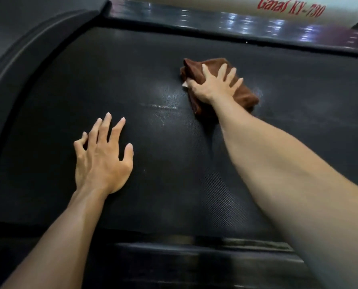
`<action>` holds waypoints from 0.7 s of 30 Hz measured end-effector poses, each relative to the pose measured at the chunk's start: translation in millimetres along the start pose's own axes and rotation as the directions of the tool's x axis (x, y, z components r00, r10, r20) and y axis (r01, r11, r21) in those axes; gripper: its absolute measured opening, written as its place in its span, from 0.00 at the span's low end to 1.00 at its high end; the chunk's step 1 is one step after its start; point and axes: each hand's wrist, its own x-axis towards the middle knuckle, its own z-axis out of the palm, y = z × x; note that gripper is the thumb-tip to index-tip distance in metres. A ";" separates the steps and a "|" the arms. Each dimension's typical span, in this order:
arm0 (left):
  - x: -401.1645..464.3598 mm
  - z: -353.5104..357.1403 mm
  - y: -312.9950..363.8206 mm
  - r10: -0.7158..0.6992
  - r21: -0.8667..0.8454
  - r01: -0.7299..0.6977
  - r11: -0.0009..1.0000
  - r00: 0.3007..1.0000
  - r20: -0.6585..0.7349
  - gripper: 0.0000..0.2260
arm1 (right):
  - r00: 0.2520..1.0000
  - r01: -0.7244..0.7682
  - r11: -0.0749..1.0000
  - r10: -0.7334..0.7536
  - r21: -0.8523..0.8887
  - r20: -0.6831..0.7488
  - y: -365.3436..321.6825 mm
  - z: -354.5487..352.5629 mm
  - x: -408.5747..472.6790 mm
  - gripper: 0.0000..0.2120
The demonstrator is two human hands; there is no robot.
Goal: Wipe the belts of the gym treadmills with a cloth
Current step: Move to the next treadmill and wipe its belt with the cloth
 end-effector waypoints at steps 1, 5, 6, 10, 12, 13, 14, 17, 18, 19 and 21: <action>-0.1 -0.3 -0.3 -0.002 0.000 0.002 1.000 1.000 0.005 0.30 | 0.998 0.061 0.998 -0.061 -0.011 0.002 -11.3 3.0 -3.9 0.43; 0.2 -3.2 0.5 -0.003 -0.002 0.003 1.000 1.000 0.014 0.31 | 0.970 0.244 0.968 -0.243 0.058 -0.029 -18.3 13.5 -53.3 0.46; 1.0 -3.4 0.7 -0.001 -0.009 0.001 1.000 1.000 0.008 0.31 | 0.958 0.283 0.958 -0.281 0.043 -0.047 -10.4 16.3 -67.9 0.45; -0.2 2.2 -1.5 0.004 -0.018 -0.005 1.000 1.000 -0.029 0.29 | 0.945 0.318 0.947 -0.321 -0.053 -0.067 38.3 27.6 -92.8 0.38; -1.0 2.9 -2.0 0.003 -0.025 -0.005 1.000 0.999 -0.046 0.29 | 0.971 0.222 0.974 -0.226 -0.052 -0.082 52.2 19.7 -73.1 0.35; -1.2 2.4 -1.8 -0.002 -0.031 0.000 1.000 0.999 -0.043 0.29 | 0.983 0.161 0.986 -0.164 -0.040 -0.082 51.7 14.0 -57.7 0.35; -0.4 1.3 0.1 -0.004 -0.036 0.002 0.999 0.999 -0.039 0.29 | 0.992 0.101 0.995 -0.103 -0.022 -0.079 46.9 5.9 -40.3 0.36; -0.2 -0.9 1.4 0.005 -0.013 -0.005 1.000 1.000 -0.020 0.30 | 0.997 -0.012 0.999 0.015 0.038 -0.071 12.4 -4.0 0.9 0.37; -0.4 -0.8 0.5 0.003 -0.011 -0.003 1.000 1.000 -0.017 0.30 | 0.997 -0.004 0.999 0.007 0.038 -0.072 -3.6 -2.8 9.1 0.36; -0.5 -1.1 -0.2 0.000 -0.013 0.000 1.000 1.000 -0.013 0.30 | 0.997 0.035 0.999 -0.032 0.031 -0.073 -21.2 -0.6 13.6 0.35; -1.4 -2.1 0.1 -0.002 -0.012 0.002 1.000 1.000 -0.002 0.30 | 0.979 0.189 0.982 -0.190 -0.010 -0.069 -57.5 4.8 11.7 0.31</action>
